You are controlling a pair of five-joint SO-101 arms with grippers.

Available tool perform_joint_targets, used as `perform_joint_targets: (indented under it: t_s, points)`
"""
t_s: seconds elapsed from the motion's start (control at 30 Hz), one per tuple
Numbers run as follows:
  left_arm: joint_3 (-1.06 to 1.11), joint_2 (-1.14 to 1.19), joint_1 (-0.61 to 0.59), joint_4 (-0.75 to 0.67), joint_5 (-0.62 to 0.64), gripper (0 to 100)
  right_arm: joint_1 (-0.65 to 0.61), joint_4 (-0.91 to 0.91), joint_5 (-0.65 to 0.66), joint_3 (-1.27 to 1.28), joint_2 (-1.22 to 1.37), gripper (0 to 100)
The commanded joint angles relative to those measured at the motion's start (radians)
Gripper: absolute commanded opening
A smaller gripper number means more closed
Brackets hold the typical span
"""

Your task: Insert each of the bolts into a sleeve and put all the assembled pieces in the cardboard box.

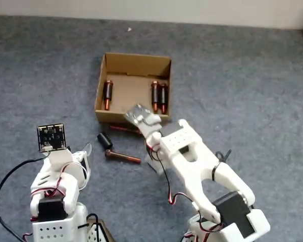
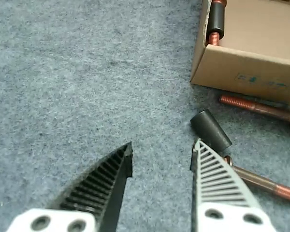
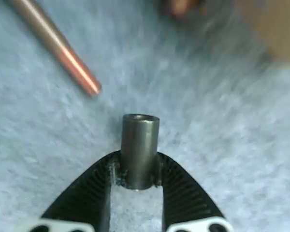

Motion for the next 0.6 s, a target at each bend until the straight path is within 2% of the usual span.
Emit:
perform_joint_targets:
  t_s: [0.0,0.07,0.23,0.47,0.57]
  points:
    - [-0.002,-0.004,-0.013,-0.014,0.002,22,0.013,-0.064,0.011,0.058,-0.010,0.7]
    - [-0.002,-0.004,-0.013,-0.014,0.002,22,0.013,-0.064,0.005,0.056,0.016,2.3]
    - [-0.002,-0.004,-0.013,-0.014,0.002,22,0.013,-0.002,0.002,-0.004,0.042,15.8]
    - [-0.002,-0.004,-0.013,-0.014,0.002,22,0.013,0.022,0.002,-0.079,0.059,15.7]
    - [-0.002,-0.004,-0.013,-0.014,0.002,22,0.013,0.021,0.009,-0.082,0.117,11.1]
